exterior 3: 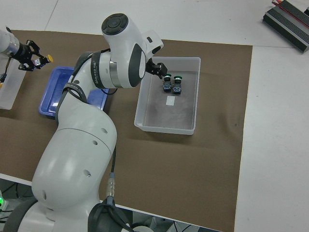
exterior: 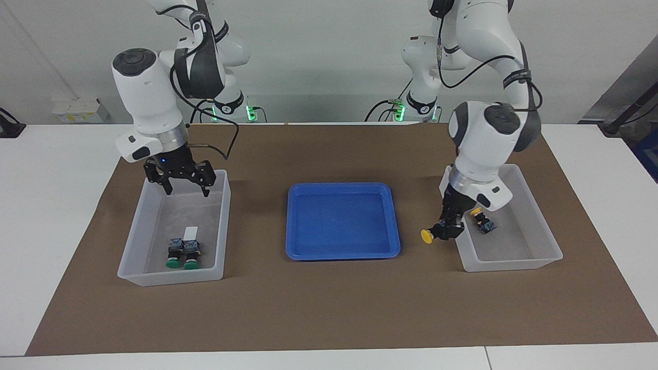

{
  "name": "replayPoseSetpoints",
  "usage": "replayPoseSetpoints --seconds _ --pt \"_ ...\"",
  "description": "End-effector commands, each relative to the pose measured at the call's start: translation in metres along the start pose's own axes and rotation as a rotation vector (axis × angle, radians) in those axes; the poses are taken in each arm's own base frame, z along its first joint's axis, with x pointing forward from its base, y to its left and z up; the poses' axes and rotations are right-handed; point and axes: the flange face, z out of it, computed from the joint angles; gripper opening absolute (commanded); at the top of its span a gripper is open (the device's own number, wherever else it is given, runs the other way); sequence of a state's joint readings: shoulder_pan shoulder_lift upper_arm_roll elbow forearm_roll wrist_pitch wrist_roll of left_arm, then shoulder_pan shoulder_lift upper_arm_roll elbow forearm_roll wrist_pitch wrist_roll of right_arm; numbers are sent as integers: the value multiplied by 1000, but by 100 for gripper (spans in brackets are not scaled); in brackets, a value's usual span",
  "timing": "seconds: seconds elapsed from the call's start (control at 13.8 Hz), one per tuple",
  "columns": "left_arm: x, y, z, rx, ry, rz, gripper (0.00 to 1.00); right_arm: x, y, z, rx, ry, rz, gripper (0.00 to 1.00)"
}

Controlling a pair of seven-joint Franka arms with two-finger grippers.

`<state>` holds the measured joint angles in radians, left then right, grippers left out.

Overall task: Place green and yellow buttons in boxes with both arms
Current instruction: 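Carry the yellow button into the bin with the left gripper and release it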

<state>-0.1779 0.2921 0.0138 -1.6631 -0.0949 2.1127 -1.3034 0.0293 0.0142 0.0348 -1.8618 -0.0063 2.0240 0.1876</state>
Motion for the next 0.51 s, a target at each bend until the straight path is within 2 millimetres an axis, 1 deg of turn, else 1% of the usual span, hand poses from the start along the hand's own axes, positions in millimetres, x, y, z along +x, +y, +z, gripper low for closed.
replayPoseSetpoints --seconds 0.0,0.15,0.22,0.36,0.44 --pt "55 -12 -32 24 -54 152 0 4 10 -30 51 -25 45 100" --pt "83 -23 -33 24 -59 270 0 6 17 -49 48 -38 55 100" --pt "96 -30 -36 21 -62 354 0 5 19 -54 46 -47 57 100" --pt "129 -55 -36 19 -96 627 0 3 21 -63 32 -45 52 100" --pt "144 -67 -37 6 -111 712 0 2 20 -66 24 -55 49 100"
